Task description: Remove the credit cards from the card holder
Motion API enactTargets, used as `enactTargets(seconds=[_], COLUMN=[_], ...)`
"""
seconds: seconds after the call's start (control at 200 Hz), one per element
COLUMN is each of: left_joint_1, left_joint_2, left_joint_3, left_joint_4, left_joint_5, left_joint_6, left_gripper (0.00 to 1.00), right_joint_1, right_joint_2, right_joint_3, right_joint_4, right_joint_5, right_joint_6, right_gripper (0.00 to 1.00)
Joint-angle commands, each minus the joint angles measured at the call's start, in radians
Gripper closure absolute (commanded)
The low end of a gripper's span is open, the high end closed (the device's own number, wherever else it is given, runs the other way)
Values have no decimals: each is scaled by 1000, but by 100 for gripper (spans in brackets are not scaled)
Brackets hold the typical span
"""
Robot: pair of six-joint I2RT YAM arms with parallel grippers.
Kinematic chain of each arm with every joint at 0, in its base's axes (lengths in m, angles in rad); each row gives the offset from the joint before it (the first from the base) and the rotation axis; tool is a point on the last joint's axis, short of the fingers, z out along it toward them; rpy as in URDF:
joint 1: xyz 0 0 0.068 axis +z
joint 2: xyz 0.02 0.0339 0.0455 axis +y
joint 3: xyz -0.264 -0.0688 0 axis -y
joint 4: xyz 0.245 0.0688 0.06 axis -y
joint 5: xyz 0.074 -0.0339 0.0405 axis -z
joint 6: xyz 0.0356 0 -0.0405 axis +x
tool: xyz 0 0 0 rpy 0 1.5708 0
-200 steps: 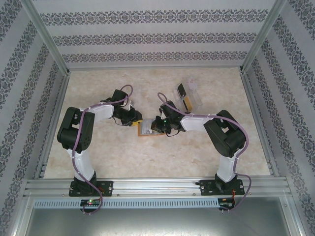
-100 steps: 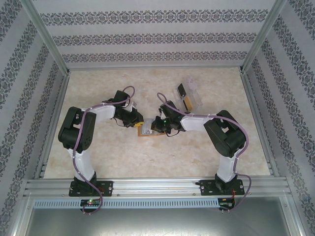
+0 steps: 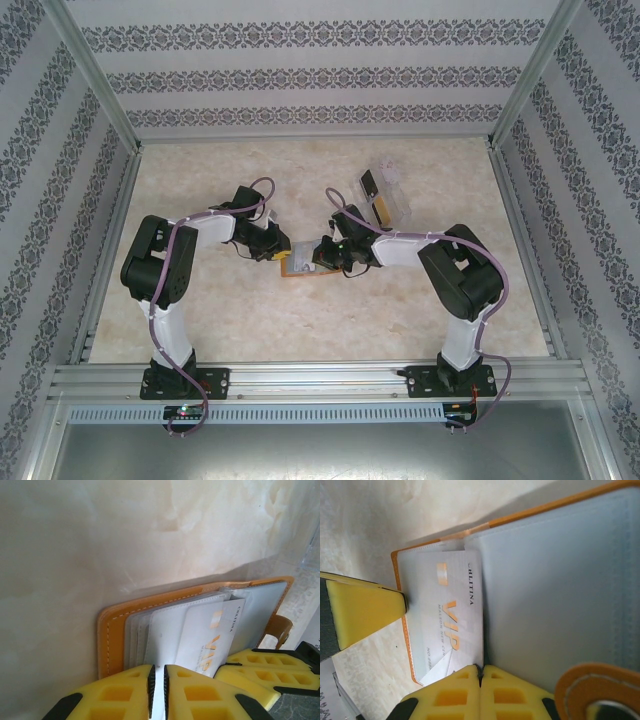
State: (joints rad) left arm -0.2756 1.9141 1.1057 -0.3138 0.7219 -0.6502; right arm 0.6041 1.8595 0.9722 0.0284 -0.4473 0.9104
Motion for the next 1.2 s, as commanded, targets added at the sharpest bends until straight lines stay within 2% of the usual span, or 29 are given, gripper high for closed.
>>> enactTargets(seconds=[0.0,0.08,0.165,0.38,0.545,0.714,0.879,1.029,1.194], left_joint_1=[-10,-8,-8,-8,-8,-8,-8,-9,-9], left_joint_2=[33,33,36,38,36,32,20,3,-34], left_joint_3=[-7,-6,-5,-5,-4,-1,12,30,56], left_joint_4=[-51,-54,-56,-59,-57,-61,-70,-66,-39], left_joint_5=[-53,-50,-49,-48,-47,-48,-53,-34,-1], left_joint_6=[26,30,32,35,34,34,38,51,49], left_gripper=[83,83,83,83,83,83,82,79,72], right_joint_1=[2,6,6,7,5,2,-7,-30,-52], right_joint_2=[14,27,38,56,50,31,-46,-139,-213], right_joint_3=[15,29,35,49,50,39,-5,-61,-85], right_joint_4=[-31,-30,-27,-12,1,-11,-30,-29,1], right_joint_5=[-15,-16,-7,-9,-7,27,83,99,2], right_joint_6=[-19,-16,-8,4,4,8,-18,-60,-129], right_gripper=[93,83,77,75,79,92,99,100,100])
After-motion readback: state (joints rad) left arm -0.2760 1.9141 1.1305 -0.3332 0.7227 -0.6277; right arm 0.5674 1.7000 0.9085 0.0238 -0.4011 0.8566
